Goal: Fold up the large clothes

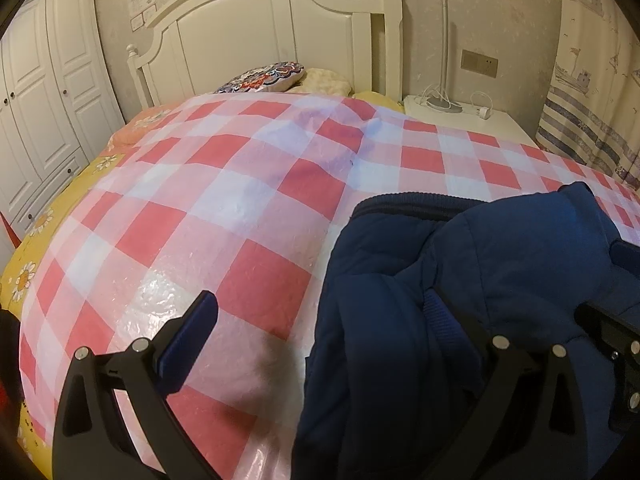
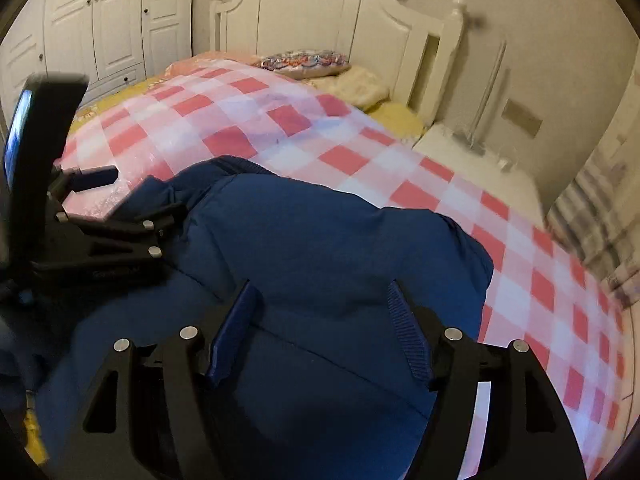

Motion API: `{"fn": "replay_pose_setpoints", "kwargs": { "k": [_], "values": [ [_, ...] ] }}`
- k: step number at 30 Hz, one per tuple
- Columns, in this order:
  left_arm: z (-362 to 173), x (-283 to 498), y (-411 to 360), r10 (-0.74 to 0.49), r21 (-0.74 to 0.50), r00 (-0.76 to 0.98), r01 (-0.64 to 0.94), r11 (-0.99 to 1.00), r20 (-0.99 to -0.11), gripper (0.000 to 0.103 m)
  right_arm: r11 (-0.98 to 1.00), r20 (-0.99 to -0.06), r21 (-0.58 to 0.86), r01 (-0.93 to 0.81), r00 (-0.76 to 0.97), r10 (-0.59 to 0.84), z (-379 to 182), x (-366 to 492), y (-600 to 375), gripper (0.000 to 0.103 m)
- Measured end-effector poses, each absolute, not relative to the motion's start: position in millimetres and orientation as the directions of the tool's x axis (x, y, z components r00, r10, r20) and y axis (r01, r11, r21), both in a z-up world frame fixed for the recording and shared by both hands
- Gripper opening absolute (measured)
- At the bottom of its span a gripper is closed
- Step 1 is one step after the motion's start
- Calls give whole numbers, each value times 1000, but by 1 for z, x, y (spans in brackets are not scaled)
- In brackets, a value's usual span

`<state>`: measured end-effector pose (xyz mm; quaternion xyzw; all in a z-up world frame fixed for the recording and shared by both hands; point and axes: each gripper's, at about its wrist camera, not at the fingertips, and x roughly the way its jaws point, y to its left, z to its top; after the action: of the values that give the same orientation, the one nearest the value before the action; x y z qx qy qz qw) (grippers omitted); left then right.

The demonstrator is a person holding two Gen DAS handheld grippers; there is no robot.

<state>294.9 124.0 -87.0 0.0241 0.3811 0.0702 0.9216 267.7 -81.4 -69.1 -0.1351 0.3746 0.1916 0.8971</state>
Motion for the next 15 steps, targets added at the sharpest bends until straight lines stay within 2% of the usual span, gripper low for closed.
{"fn": "replay_pose_setpoints", "kwargs": {
  "k": [3, 8, 11, 12, 15],
  "values": [
    [-87, 294, 125, 151, 100, 701, -113, 989, -698, 101, 898, -724, -90, -430, 648, 237, -59, 260, -84, 66],
    [-88, 295, 128, 142, 86, 699, -114, 990, -701, 101, 875, -648, -143, -462, 712, 270, -38, 207, -74, 66],
    [-89, 296, 128, 146, 91, 699, -115, 989, -700, 101, 835, -687, -196, -515, 679, 258, -61, 187, -55, 68],
    [-89, 296, 128, 147, 93, 698, -115, 989, -701, 101, 832, -656, -246, -497, 717, 235, -67, 181, -50, 69],
    [-90, 296, 128, 142, 88, 698, -113, 990, -702, 101, 840, -673, -199, -504, 694, 257, -64, 186, -55, 69]
  ]
}}
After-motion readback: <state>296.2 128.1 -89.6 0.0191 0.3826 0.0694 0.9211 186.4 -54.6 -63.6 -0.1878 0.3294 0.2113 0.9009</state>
